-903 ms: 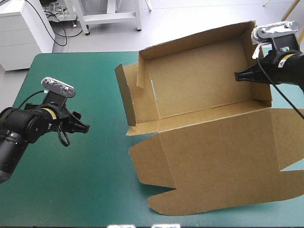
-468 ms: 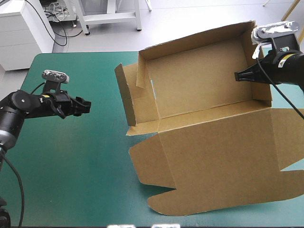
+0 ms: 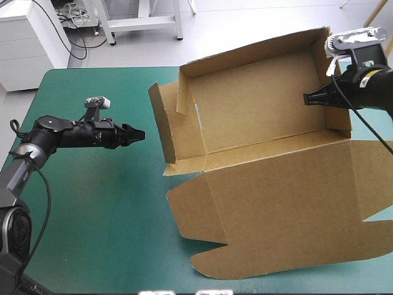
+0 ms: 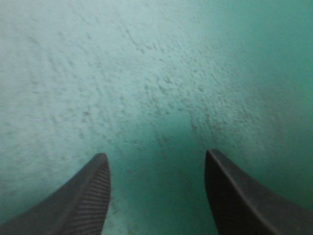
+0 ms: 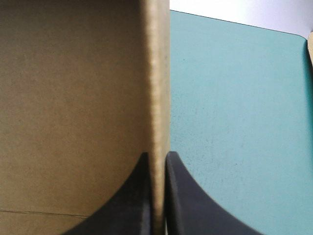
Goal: Fold the box
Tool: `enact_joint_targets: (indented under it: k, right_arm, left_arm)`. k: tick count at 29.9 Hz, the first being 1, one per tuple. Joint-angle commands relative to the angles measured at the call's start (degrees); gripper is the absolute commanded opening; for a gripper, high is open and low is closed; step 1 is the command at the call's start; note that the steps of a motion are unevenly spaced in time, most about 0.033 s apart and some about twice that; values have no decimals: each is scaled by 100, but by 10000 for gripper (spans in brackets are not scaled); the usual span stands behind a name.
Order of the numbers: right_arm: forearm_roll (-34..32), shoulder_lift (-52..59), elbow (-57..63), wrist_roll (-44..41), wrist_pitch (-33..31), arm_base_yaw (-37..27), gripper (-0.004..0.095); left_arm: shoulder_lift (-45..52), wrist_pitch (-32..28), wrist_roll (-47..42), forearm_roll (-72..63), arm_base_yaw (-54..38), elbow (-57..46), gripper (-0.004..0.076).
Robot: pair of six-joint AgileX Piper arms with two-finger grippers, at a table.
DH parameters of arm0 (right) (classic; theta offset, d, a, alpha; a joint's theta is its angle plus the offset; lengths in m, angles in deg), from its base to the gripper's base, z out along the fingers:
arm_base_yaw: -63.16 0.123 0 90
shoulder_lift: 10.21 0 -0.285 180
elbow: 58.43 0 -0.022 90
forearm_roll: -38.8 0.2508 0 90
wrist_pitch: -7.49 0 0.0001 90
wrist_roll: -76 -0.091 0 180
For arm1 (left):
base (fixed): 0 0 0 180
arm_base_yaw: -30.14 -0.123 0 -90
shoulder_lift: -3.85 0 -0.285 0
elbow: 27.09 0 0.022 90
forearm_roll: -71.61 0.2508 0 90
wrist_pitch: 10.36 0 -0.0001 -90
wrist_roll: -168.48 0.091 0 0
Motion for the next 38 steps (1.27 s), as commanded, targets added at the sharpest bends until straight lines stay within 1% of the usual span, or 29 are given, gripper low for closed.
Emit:
enact_joint_targets:
  k: [1,6,11,17,23,33,38]
  right_arm:
    - [28,147,-169,-33,373,-19,-22]
    - [28,10,-169,-41,373,-19,-22]
    - [221,-109,-169,14,373,-19,-22]
    - [151,-249,-169,29,373,-19,-21]
    - [174,-446,-169,29,373,-19,-21]
    - [174,-727,-169,29,373,-19,-21]
    - [174,-840,-169,29,373,-19,-21]
  left_arm:
    - [41,634,385,-1020,11,192,417]
    - [26,1006,654,-1622,191,192,417]
    - [39,1250,868,-1969,483,192,417]
    - [123,1816,1139,-2430,573,192,417]
    - [357,1882,1214,-2703,573,192,417]
    - [752,1883,1228,-2710,573,192,417]
    - [814,2002,1228,-2647,573,192,417]
